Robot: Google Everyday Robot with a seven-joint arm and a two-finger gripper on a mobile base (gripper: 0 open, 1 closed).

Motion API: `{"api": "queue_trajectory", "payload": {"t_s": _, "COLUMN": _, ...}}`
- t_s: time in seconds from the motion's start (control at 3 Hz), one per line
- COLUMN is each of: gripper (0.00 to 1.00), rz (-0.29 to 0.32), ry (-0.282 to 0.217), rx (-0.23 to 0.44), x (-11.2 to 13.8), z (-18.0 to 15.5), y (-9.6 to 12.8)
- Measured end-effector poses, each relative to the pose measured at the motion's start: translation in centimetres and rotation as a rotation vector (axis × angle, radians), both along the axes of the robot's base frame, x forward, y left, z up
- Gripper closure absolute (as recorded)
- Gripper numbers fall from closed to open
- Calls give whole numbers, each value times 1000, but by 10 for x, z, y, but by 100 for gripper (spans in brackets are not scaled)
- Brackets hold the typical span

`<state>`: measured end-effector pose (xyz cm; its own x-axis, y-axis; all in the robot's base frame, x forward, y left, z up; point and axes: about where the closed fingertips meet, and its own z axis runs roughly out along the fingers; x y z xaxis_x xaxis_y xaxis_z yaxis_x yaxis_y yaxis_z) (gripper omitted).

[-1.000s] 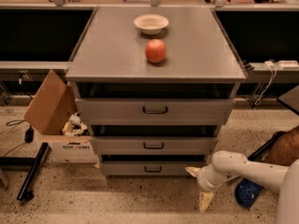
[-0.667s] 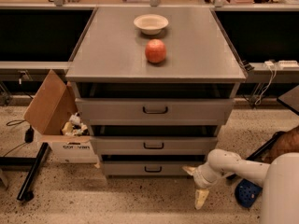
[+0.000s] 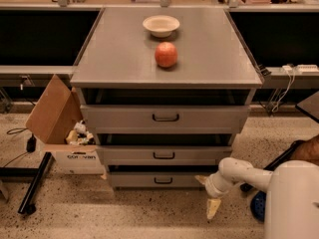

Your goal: Open bottom drawer

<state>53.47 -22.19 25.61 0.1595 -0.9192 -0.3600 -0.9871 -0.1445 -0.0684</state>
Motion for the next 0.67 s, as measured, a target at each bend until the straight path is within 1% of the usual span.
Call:
{"api": "queue_trajectory", "payload": {"t_s": 0.33, "gripper": 0, "rz": -23, "ry": -20, "rx": 2, "x": 22, "z": -18, "y": 0}}
{"api": "queue_trajectory", "payload": {"t_s": 0.67, "gripper": 0, "rz": -43, "ry": -47, "rx": 12, "x": 40, "z": -29, "y": 4}}
